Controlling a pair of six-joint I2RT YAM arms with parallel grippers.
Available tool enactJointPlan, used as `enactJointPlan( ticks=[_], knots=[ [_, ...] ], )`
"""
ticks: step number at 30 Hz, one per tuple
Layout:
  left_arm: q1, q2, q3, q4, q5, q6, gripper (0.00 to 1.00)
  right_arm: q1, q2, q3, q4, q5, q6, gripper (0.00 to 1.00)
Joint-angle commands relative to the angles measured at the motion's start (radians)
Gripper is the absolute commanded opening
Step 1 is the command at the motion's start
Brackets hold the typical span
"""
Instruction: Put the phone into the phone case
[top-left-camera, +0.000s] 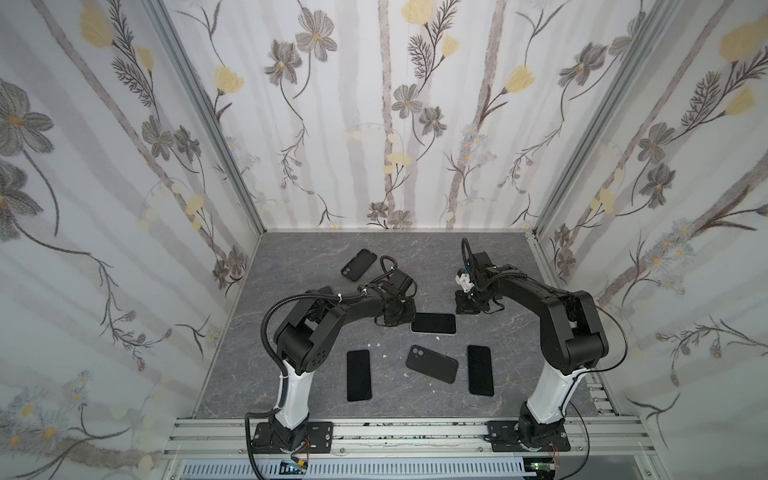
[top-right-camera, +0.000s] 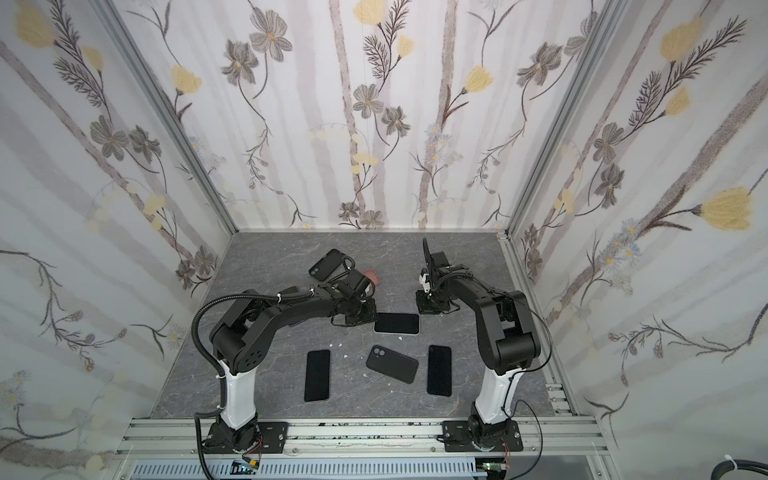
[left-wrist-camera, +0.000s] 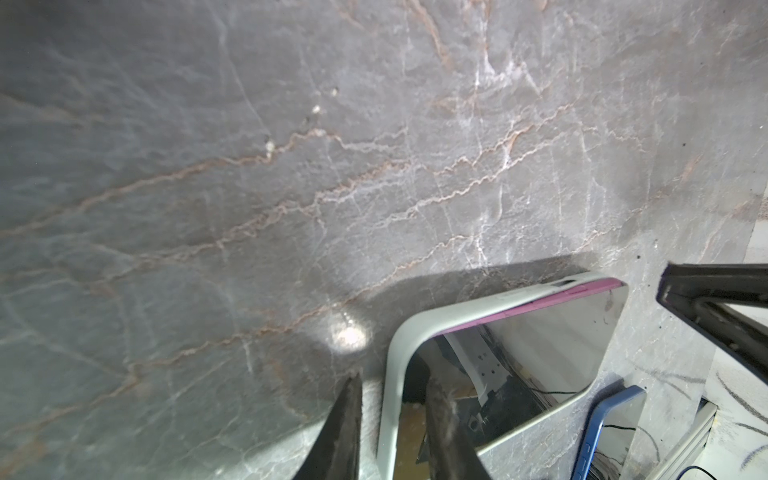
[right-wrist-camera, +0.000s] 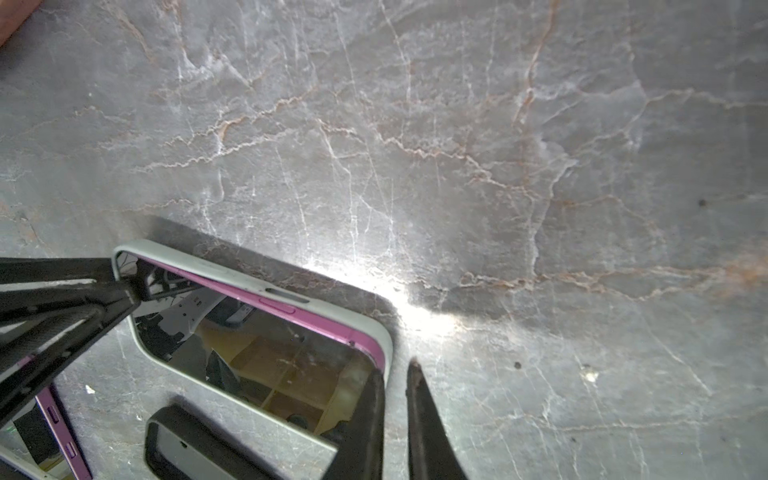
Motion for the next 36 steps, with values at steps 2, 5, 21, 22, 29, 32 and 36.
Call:
enactJointPlan(
  ticks=[2, 5, 21, 22, 29, 32, 36],
  knots=[
    [0.001, 0.009, 0.000, 0.000, 0.007, 0.006, 0.27, 0.003, 0.006, -0.004, -0.011, -0.037, -0.008, 0.14],
    [0.000, 0.014, 0.001, 0.001, 0.008, 0.006, 0.26, 0.010, 0.019, -0.005, -0.001, -0.058, -0.013, 0.12],
    [0.001, 0.003, -0.023, 0.012, 0.004, 0.000, 0.25, 0.022, 0.080, -0.052, 0.014, -0.030, -0.008, 0.10],
    [0.000, 0.003, -0.023, 0.014, 0.006, 0.000, 0.25, 0.023, 0.085, -0.059, 0.013, -0.020, -0.007, 0.10],
    [0.001, 0.004, -0.023, 0.017, 0.008, -0.002, 0.25, 0.028, 0.114, -0.106, 0.013, 0.042, -0.001, 0.10],
    [0.001, 0.006, -0.023, 0.018, 0.008, -0.001, 0.25, 0.032, 0.128, -0.115, 0.013, 0.051, -0.002, 0.10],
    [0.001, 0.005, -0.029, 0.020, 0.008, 0.000, 0.25, 0.033, 0.147, -0.119, 0.015, 0.058, -0.002, 0.10]
  ],
)
